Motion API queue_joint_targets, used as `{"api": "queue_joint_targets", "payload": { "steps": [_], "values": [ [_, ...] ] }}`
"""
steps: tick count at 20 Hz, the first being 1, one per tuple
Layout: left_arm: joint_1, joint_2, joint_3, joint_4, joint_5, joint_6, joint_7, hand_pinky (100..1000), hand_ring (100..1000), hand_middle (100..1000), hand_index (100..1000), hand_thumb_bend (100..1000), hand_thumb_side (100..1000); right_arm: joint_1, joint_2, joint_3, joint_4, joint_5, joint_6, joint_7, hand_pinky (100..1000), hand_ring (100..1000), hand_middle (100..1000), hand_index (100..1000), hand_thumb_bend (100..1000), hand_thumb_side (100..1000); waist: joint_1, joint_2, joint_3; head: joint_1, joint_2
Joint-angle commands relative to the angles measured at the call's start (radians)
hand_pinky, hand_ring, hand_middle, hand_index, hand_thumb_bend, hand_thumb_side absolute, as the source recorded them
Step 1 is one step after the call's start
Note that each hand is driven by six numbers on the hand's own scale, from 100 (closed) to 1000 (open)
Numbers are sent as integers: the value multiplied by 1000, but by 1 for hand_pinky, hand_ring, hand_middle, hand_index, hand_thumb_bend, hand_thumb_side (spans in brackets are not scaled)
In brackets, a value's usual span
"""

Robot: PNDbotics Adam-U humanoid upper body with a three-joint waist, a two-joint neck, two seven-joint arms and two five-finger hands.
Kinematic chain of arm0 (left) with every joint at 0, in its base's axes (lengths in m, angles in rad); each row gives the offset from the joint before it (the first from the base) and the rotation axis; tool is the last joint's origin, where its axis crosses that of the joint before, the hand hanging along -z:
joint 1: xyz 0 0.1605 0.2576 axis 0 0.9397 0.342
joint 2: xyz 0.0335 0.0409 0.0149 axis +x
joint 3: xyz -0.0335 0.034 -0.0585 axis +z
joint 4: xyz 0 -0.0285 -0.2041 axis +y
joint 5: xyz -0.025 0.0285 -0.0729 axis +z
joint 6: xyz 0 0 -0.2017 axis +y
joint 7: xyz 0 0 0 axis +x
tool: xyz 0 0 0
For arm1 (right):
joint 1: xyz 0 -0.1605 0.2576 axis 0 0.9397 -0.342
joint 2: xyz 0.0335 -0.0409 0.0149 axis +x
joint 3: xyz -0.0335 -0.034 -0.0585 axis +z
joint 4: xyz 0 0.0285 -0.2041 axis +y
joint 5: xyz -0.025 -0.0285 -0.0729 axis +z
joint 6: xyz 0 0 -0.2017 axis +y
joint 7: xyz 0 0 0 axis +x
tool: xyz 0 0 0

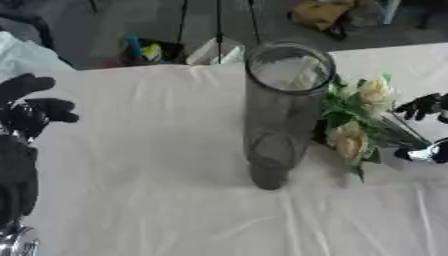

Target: Arrange flowers into the vase.

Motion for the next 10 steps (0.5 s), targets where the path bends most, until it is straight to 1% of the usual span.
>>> {"api": "queue_joint_targets", "payload": {
  "steps": [1,4,9,10],
  "values": [
    [-11,3,-6,-13,-2,-1,-4,593,634,714,821,108,1000,-17,-21,-3,5,21,-7,-10,755,717,717,894,493,544,8,-1,1,-4,-13],
    [-12,2,-6,-13,-3,0,-6,592,633,713,819,108,1000,-17,-16,-4,12,32,-14,-15,752,711,710,890,490,519,8,3,2,-3,-14],
    [-13,0,-8,-13,-4,2,-8,592,633,712,818,107,1000,-20,-8,-5,26,42,-21,-37,737,689,683,875,478,515,9,7,7,-6,-16],
    [-13,0,-9,-13,-4,2,-9,592,633,712,818,107,1000,-18,-7,-5,27,43,-22,-45,728,673,664,866,473,521,10,7,8,-7,-17]
  ]
}}
